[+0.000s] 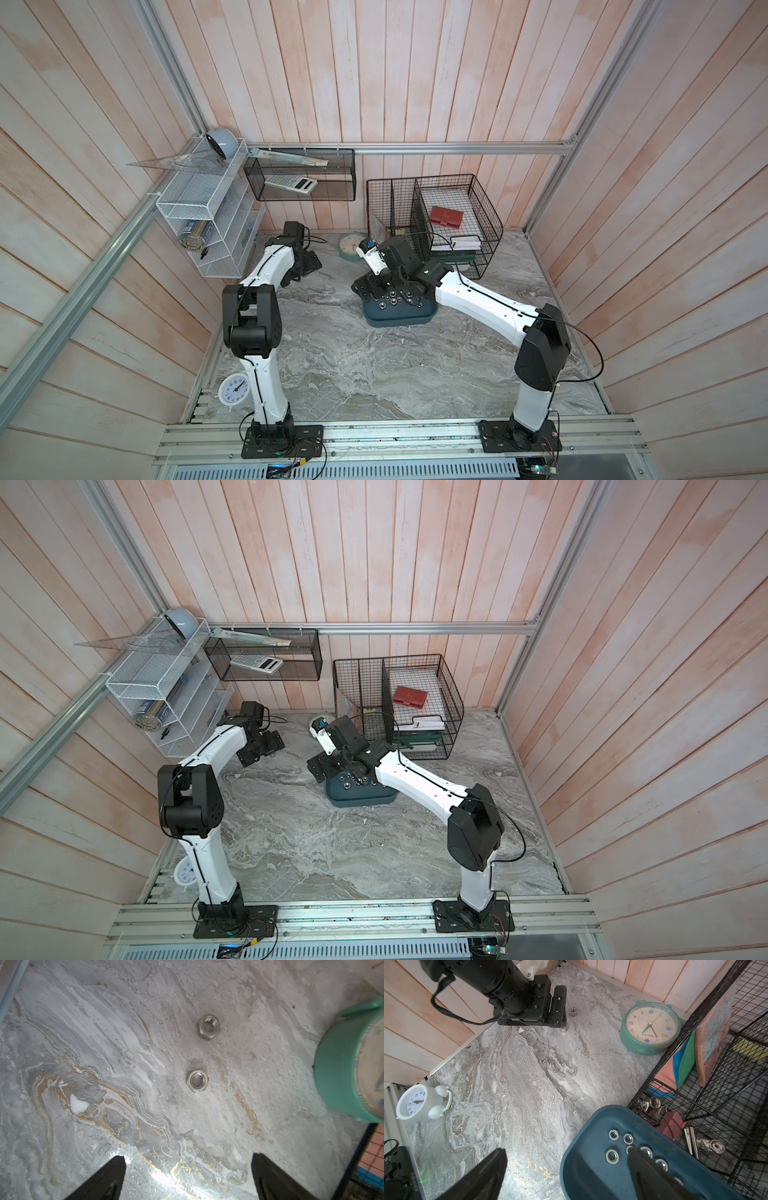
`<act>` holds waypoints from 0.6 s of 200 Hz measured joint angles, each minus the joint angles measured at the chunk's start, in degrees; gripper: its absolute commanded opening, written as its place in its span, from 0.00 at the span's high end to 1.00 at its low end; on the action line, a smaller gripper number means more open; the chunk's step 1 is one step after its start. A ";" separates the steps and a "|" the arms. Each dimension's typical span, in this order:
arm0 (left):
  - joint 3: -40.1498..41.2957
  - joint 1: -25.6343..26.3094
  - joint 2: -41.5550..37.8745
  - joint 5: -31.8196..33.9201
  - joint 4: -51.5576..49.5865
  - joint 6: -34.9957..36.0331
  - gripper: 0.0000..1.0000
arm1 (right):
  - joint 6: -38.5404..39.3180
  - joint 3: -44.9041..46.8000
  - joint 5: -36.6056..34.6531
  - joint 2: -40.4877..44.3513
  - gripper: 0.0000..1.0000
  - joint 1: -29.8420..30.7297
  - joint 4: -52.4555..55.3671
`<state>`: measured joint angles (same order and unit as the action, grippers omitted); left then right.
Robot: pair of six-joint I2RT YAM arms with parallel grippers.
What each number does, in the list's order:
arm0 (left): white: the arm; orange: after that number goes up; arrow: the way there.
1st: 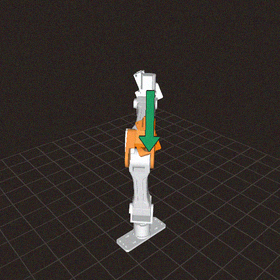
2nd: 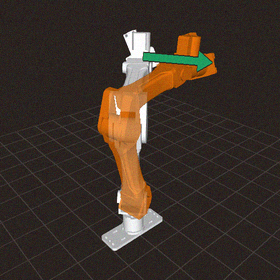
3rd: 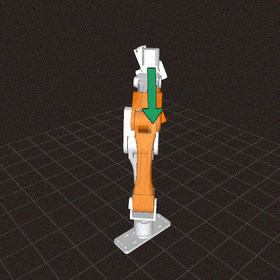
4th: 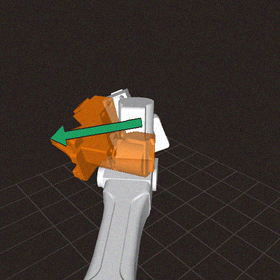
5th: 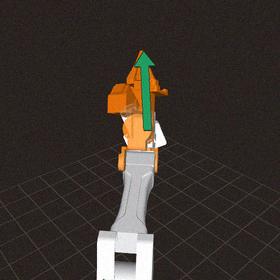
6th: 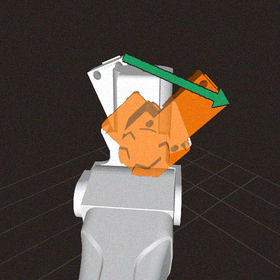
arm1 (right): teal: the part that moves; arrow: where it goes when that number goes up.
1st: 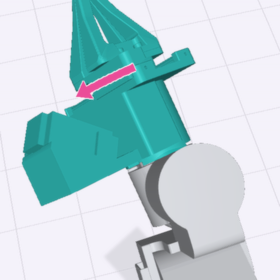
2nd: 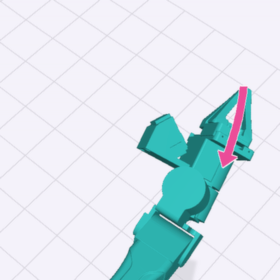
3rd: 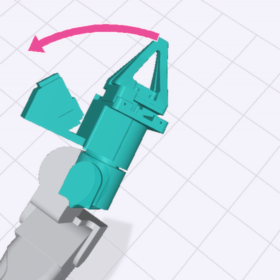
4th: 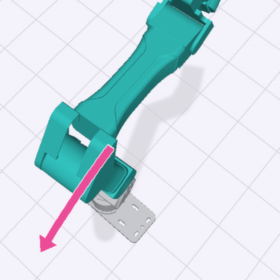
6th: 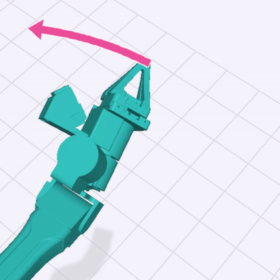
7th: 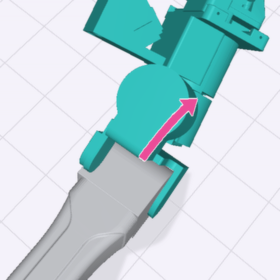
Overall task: Put the nuts on the desktop into the storage box
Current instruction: Pick up the nut from the center of the board.
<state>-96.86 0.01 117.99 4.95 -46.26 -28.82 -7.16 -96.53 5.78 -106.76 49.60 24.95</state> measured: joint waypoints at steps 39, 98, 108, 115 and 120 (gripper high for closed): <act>-3.87 -0.24 4.13 0.04 0.98 0.63 0.20 | 0.02 -0.57 0.26 -0.11 0.02 -0.42 0.46; -8.61 -0.68 10.03 0.22 1.95 2.23 0.34 | 0.09 -0.92 0.31 -0.72 0.02 -0.96 0.76; -9.46 -0.79 10.97 0.22 2.12 2.67 0.37 | 0.15 -0.92 0.31 -0.76 0.02 -0.96 0.83; -10.08 -0.87 11.63 0.24 2.19 2.95 0.37 | 0.15 -0.92 0.31 -0.81 0.02 -0.96 0.83; -10.51 -0.87 12.02 0.22 2.14 2.97 0.38 | 0.15 -0.92 0.28 -0.83 0.02 -0.98 0.83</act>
<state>-107.37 -0.86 130.02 5.17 -44.12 -25.85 -7.01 -97.45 6.07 -107.59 48.62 25.78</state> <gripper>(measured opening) 0.636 0.977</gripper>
